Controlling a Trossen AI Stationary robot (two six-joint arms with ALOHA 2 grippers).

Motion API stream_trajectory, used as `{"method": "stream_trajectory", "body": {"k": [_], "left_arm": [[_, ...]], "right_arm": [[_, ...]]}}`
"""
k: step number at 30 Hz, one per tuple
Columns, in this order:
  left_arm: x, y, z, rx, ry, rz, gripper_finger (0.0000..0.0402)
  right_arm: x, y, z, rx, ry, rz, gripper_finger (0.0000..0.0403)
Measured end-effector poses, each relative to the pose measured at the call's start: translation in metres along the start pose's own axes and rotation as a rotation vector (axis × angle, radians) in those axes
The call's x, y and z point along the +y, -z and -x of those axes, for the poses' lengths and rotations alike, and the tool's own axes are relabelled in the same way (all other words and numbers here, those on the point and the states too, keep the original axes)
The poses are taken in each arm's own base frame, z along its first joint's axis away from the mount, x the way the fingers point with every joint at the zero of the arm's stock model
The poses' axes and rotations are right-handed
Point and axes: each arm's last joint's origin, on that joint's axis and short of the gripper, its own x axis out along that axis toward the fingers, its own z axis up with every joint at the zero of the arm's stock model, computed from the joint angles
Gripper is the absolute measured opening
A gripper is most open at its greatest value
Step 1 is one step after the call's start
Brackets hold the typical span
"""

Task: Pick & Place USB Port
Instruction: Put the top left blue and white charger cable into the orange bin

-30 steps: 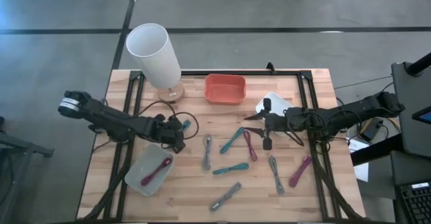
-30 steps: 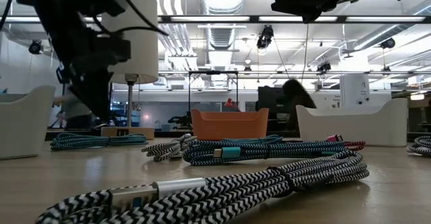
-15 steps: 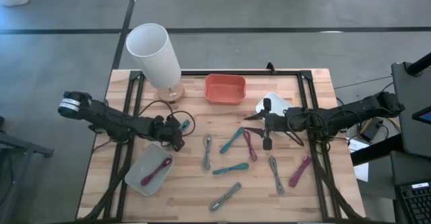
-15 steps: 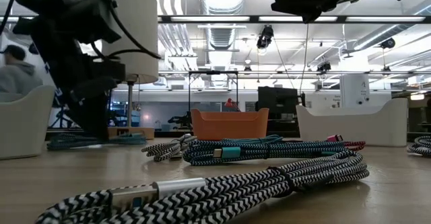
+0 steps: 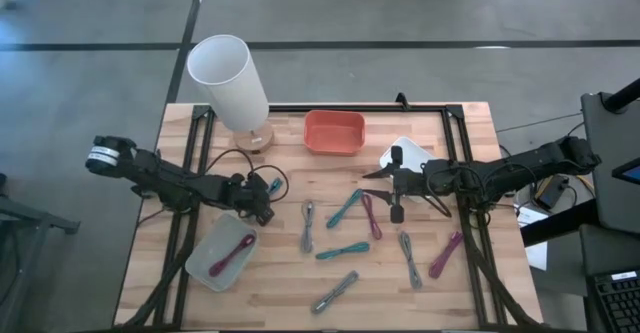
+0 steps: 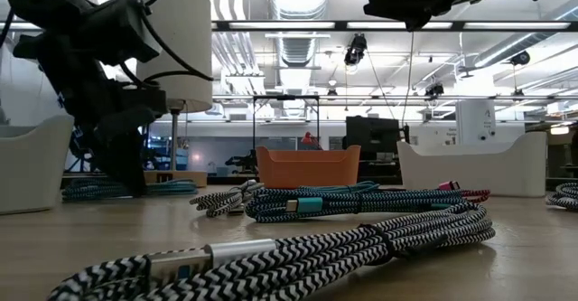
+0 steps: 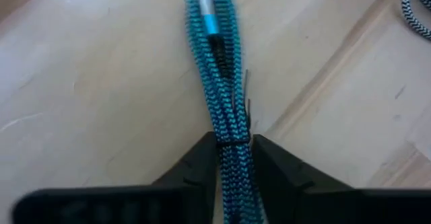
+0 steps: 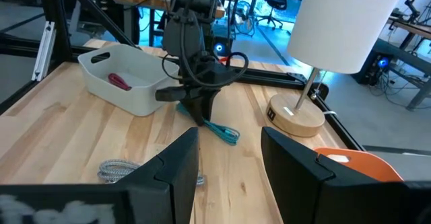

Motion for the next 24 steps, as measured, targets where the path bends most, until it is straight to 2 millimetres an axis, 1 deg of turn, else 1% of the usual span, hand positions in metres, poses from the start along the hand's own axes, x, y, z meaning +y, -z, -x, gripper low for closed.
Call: {"method": "stream_trajectory", "body": {"k": [3,5,8,11,14,18,21,24], "left_arm": [[0.0,-0.001,0.0,-0.024,-0.009,0.004,0.0031],[-0.002,-0.003,0.0,-0.035,0.0,0.008,0.0014],[-0.007,-0.01,0.004,-0.063,0.007,-0.018,0.0019],[-0.015,-0.021,0.01,-0.117,0.007,-0.046,0.0023],[-0.025,-0.039,0.02,-0.18,0.019,-0.096,0.0019],[-0.036,-0.067,0.035,-0.257,0.043,-0.171,0.0016],[-0.04,-0.089,0.045,-0.313,0.047,-0.199,0.0019],[-0.04,-0.108,0.054,-0.36,0.039,-0.206,0.0019]], "right_arm": [[0.0,0.0,0.0,0.0,0.0,0.0,0.0157],[0.0,0.0,0.0,0.001,0.0,-0.003,0.0157],[0.0,0.001,0.0,0.005,0.0,-0.027,0.0157],[0.0,0.001,0.0,0.006,0.0,-0.037,0.0157],[0.0,0.001,0.0,0.006,0.0,-0.037,0.0157],[-0.003,0.001,-0.001,0.007,0.011,-0.045,0.0157],[-0.007,0.002,-0.001,0.013,0.033,-0.085,0.0157],[-0.013,0.006,-0.002,0.053,0.058,-0.112,0.0157]]}}
